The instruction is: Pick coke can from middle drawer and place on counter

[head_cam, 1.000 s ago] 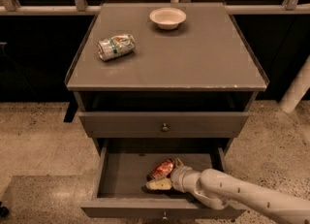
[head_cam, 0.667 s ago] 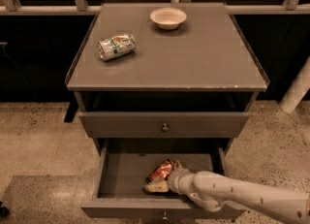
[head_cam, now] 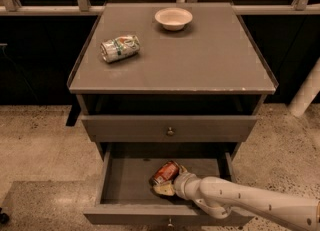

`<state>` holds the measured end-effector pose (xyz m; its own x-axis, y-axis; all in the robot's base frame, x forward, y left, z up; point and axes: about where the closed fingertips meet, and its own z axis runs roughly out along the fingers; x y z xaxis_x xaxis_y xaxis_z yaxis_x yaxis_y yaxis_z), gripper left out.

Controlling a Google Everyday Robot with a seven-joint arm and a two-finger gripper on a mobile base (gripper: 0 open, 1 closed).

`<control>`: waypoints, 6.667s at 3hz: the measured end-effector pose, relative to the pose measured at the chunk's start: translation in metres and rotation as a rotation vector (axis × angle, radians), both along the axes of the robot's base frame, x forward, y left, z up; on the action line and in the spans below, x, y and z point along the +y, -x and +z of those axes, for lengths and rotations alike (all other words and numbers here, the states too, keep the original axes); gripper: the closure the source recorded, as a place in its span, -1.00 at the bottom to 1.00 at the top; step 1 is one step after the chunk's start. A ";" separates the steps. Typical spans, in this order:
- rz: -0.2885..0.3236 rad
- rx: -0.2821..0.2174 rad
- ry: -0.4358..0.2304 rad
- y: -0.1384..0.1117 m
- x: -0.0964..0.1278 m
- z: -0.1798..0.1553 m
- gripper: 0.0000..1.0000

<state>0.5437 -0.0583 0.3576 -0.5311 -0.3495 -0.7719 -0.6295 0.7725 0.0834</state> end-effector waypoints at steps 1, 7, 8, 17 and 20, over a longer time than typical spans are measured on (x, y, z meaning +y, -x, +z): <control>0.000 0.000 0.000 0.000 0.000 0.000 0.31; 0.127 0.073 -0.160 -0.004 -0.135 0.099 1.00; 0.127 0.073 -0.160 -0.004 -0.135 0.099 1.00; 0.358 -0.346 -0.067 0.041 -0.033 0.477 1.00; 0.158 -0.558 -0.003 -0.093 -0.049 0.585 1.00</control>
Offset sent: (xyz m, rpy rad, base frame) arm 0.0000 0.0000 0.0000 0.0000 0.0000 0.0000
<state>0.6365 -0.1070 0.9421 0.0154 -0.3890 -0.9211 -0.6864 0.6658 -0.2926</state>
